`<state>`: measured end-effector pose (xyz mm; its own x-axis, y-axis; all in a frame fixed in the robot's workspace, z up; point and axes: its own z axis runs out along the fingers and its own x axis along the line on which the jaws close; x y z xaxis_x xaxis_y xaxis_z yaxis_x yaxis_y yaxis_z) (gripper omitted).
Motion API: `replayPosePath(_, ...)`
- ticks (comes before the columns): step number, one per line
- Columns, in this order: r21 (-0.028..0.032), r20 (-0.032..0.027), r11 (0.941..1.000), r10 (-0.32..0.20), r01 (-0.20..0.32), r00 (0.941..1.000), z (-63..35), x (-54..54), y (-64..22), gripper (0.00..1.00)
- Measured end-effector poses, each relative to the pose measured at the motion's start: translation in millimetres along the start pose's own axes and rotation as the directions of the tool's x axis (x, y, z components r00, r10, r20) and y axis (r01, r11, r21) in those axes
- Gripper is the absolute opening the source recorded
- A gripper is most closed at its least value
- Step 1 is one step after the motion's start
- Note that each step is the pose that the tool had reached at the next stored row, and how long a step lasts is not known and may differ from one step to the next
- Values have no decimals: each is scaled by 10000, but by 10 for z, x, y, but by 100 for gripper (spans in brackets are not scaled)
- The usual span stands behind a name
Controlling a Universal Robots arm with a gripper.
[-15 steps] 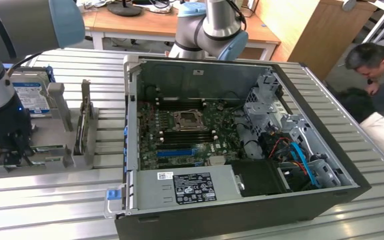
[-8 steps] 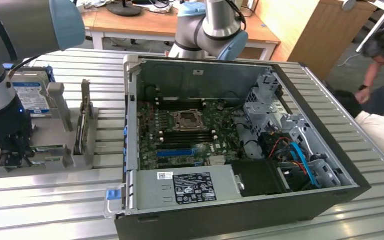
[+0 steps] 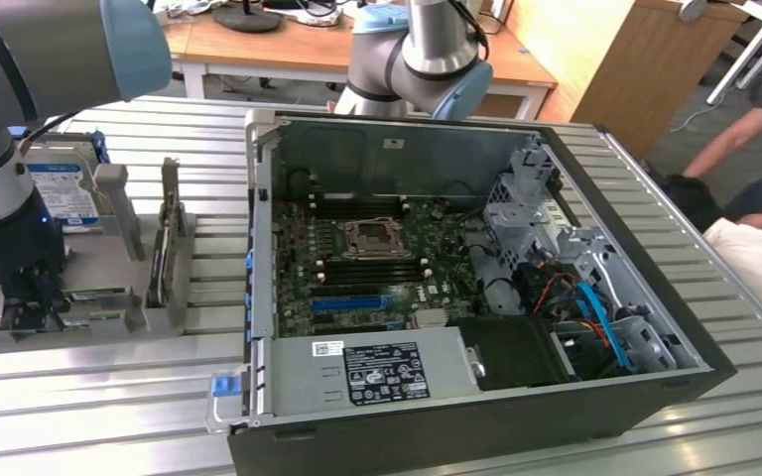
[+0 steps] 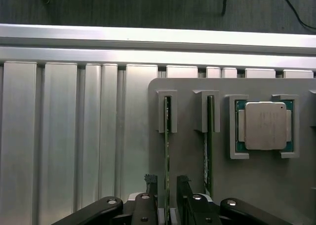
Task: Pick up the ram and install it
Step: 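Pick up the ram and move it above insertion slot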
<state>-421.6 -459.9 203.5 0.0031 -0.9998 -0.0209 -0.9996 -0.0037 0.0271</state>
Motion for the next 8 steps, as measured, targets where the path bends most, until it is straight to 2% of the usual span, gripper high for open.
replayPosePath(8,-7,-9,9994,-356,356,9994,2,0,-50,30)
